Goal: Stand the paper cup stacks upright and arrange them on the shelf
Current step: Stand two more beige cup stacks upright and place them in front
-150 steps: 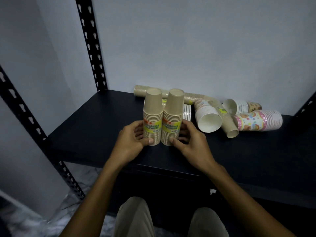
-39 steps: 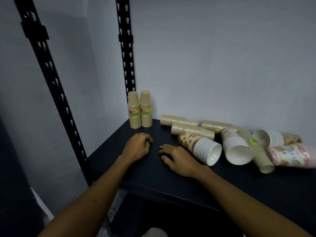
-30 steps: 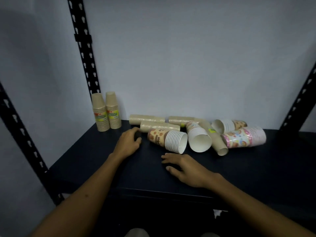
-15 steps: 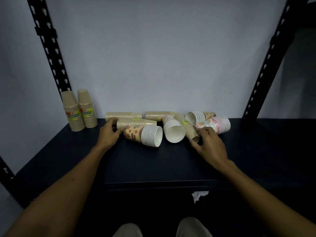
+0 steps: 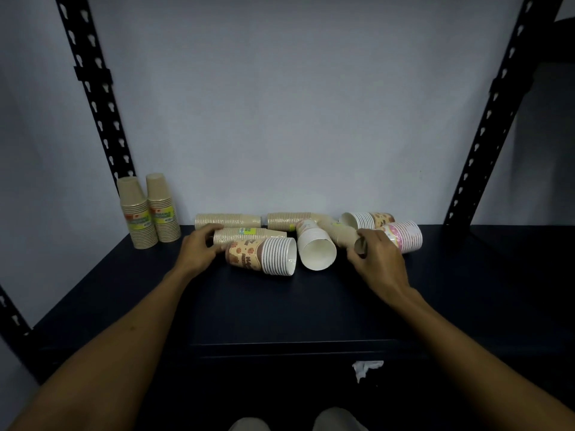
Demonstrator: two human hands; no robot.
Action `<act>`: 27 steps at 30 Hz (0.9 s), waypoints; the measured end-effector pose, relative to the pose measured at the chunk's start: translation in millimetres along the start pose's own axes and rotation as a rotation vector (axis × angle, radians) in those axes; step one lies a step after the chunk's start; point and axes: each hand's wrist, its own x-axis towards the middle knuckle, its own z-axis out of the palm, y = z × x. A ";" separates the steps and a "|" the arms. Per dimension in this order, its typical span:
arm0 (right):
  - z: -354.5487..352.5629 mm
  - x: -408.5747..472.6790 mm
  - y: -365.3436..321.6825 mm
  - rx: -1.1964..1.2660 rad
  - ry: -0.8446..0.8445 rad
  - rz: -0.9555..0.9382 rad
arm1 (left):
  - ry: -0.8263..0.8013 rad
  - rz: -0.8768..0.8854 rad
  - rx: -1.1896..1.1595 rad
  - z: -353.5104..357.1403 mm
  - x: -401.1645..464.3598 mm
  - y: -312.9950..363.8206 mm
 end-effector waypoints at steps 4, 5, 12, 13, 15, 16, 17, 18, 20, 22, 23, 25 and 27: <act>-11.1 26.7 -14.1 0.152 0.076 -0.010 | 0.014 -0.024 -0.132 -6.7 8.1 7.6; -12.7 35.1 -17.2 0.187 0.083 0.009 | 0.013 -0.028 -0.162 -8.2 11.0 10.9; -6.2 80.6 -31.9 0.354 0.054 0.061 | 0.128 -0.170 -0.356 -17.6 38.0 31.5; -3.0 84.6 -32.2 0.359 0.052 0.046 | 0.128 -0.182 -0.382 -17.7 41.6 34.7; 3.1 90.1 -31.4 0.365 0.038 0.033 | 0.105 -0.192 -0.431 -16.9 46.7 41.2; 6.2 91.4 -30.7 0.368 0.024 0.030 | 0.082 -0.193 -0.420 -16.2 47.2 45.5; 9.5 91.8 -29.8 0.371 0.004 0.028 | 0.048 -0.192 -0.378 -15.6 46.7 49.4; 13.3 91.1 -28.5 0.371 -0.015 0.026 | 0.009 -0.187 -0.310 -14.9 45.5 52.6; 20.1 89.6 -25.3 0.361 -0.028 0.039 | -0.076 -0.166 -0.162 -13.8 43.6 54.7; 24.7 89.8 -22.6 0.354 -0.021 0.073 | -0.172 -0.161 -0.038 -12.3 41.8 52.0; 26.2 91.1 -22.1 0.355 -0.018 0.092 | -0.227 -0.162 0.024 -11.4 40.5 49.9; 27.6 94.5 -22.2 0.350 -0.022 0.123 | -0.345 -0.138 0.183 -7.9 39.7 45.2; 28.5 97.9 -22.0 0.330 -0.045 0.128 | -0.407 -0.126 0.340 -3.9 42.3 43.8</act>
